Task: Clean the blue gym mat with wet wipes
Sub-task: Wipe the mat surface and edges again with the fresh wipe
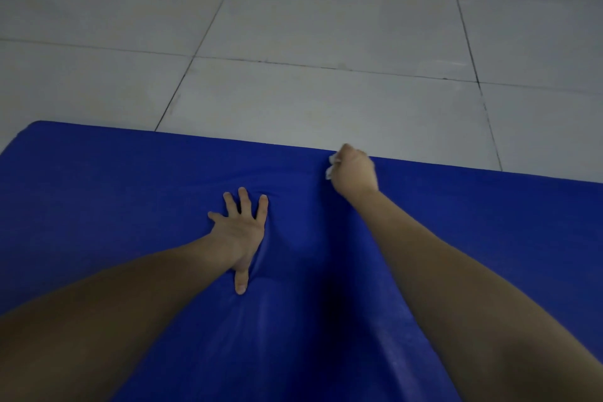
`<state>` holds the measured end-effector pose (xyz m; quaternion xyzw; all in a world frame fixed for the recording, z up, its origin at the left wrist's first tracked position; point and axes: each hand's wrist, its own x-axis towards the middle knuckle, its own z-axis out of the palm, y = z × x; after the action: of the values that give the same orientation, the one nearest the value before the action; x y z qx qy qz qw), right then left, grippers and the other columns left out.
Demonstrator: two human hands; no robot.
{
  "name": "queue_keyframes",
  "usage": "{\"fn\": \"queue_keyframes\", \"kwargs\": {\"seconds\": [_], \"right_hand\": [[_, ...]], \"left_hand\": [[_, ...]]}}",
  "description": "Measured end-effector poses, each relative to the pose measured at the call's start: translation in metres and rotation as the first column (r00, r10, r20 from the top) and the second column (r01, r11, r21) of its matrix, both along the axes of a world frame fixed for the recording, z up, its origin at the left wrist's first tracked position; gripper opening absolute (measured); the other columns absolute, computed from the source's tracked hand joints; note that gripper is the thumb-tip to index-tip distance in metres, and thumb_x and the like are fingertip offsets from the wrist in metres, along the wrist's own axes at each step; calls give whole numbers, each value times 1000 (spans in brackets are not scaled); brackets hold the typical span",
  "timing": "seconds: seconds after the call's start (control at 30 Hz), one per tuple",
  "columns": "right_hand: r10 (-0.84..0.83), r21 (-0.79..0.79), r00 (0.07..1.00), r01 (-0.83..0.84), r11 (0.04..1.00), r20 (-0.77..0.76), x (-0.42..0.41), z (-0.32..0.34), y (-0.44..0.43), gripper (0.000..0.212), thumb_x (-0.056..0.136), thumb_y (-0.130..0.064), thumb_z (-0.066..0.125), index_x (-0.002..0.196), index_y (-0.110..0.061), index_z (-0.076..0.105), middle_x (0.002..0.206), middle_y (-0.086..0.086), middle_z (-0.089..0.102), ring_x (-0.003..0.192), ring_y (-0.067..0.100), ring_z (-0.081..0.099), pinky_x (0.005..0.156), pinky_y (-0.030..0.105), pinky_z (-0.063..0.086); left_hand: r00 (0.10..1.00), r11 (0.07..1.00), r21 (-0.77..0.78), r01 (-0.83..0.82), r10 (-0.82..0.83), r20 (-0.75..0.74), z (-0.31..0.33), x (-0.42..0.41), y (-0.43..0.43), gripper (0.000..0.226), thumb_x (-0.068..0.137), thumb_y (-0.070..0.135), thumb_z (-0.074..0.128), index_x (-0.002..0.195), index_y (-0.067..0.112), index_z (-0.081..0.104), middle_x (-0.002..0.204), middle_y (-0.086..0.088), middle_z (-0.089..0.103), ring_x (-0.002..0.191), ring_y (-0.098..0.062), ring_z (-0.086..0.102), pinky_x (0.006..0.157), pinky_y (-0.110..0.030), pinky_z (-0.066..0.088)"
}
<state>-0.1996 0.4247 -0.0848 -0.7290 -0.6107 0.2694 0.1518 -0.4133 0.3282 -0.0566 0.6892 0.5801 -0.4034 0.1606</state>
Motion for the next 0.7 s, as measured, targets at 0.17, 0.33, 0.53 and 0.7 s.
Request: {"fn": "queue_keyframes", "kwargs": {"seconds": [0.17, 0.33, 0.53, 0.7], "right_hand": [[175, -58, 945, -198, 979, -275, -20, 18, -7, 25, 99, -11, 46, 121, -8, 56, 112, 13, 63, 92, 27, 66, 80, 45, 57], [-34, -357, 996, 62, 932, 84, 26, 45, -26, 79, 85, -25, 76, 147, -10, 28, 136, 19, 43, 93, 26, 55, 58, 31, 42], [216, -593, 945, -29, 804, 246, 38, 20, -52, 146, 50, -67, 90, 157, -14, 7, 156, 15, 29, 137, 37, 42, 100, 49, 46], [243, -602, 934, -39, 798, 261, 45, 16, -38, 148, 36, -73, 90, 153, -15, 20, 144, 9, 47, 125, 32, 53, 92, 43, 51]], "left_hand": [[1000, 1000, 8, 0, 0, -15, -1, 2, 0, 178, 46, 45, 101, 144, 11, -44, 153, -31, -38, 145, -60, -17, 112, -75, 23], [1000, 1000, 6, -15, 15, -2, 12, 7, -1, 176, 48, 42, 101, 147, 10, -41, 155, -32, -35, 145, -61, -14, 112, -74, 25], [998, 1000, -11, 21, -22, -64, 29, 23, 13, 118, 68, 58, 86, 156, 10, 23, 156, -25, 27, 138, -46, 39, 102, -53, 49], [876, 861, 495, -120, -143, 461, 34, 85, 55, 20, 96, 19, 58, 114, 12, 53, 102, -5, 57, 81, -20, 56, 60, -34, 39]]}}
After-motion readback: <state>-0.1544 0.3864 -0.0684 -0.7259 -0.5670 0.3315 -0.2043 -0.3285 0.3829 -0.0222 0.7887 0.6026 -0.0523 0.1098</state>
